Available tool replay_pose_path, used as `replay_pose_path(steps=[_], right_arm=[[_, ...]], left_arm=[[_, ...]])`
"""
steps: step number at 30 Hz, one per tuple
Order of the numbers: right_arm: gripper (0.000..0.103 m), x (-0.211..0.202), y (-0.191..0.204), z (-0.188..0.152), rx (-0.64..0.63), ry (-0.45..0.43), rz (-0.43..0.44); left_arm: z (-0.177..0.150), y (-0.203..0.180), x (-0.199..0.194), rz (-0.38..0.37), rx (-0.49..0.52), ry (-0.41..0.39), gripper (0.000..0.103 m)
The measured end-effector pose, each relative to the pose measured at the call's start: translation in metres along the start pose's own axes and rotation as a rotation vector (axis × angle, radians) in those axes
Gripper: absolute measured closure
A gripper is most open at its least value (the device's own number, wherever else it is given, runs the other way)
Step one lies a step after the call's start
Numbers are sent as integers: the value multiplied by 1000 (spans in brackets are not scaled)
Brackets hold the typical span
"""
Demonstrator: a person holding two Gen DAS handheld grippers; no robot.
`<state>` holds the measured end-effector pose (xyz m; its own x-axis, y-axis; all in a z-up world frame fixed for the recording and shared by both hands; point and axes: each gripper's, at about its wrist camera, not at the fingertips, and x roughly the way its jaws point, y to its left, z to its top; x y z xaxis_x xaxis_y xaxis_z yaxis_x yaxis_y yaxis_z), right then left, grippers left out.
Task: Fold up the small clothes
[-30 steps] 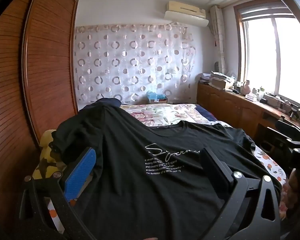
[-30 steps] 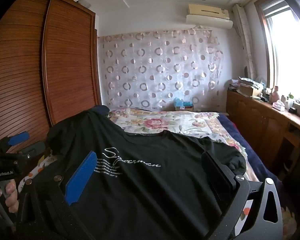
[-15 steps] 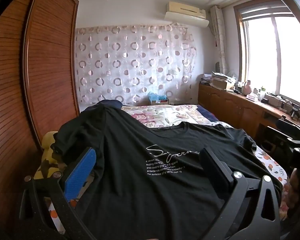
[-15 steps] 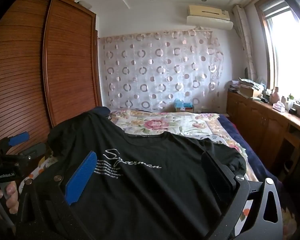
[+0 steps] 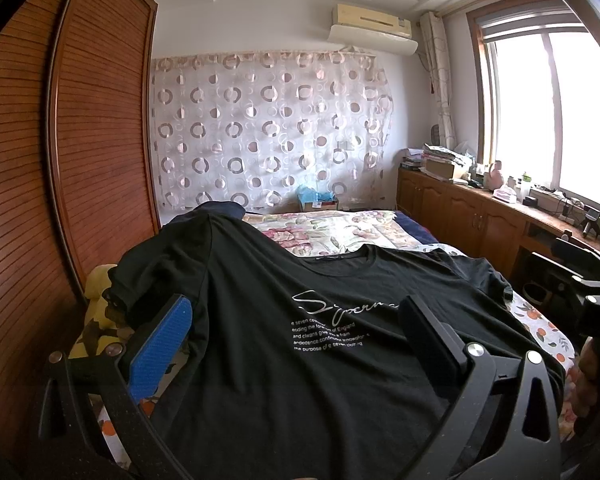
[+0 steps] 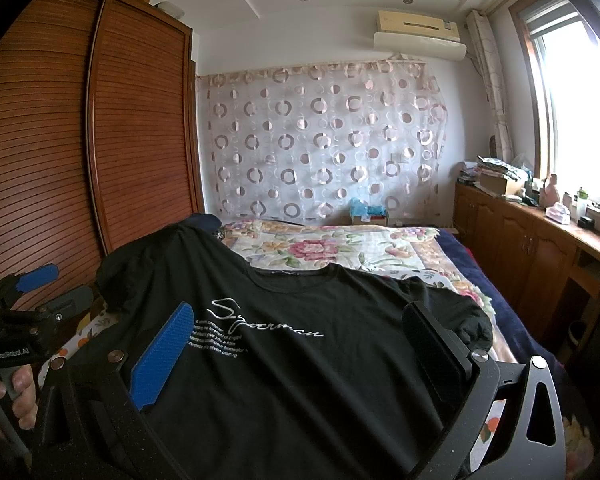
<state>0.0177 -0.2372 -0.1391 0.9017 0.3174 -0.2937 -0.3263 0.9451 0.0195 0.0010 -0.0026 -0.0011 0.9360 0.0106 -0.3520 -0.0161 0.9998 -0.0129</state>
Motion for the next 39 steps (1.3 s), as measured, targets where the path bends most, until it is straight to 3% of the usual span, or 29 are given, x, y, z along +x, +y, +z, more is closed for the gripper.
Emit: replay_pose_path(steps=[39], right_arm=[[0, 1, -1, 0, 1, -3, 3]], left_arm=[[11, 7, -8, 2, 5, -12, 0]])
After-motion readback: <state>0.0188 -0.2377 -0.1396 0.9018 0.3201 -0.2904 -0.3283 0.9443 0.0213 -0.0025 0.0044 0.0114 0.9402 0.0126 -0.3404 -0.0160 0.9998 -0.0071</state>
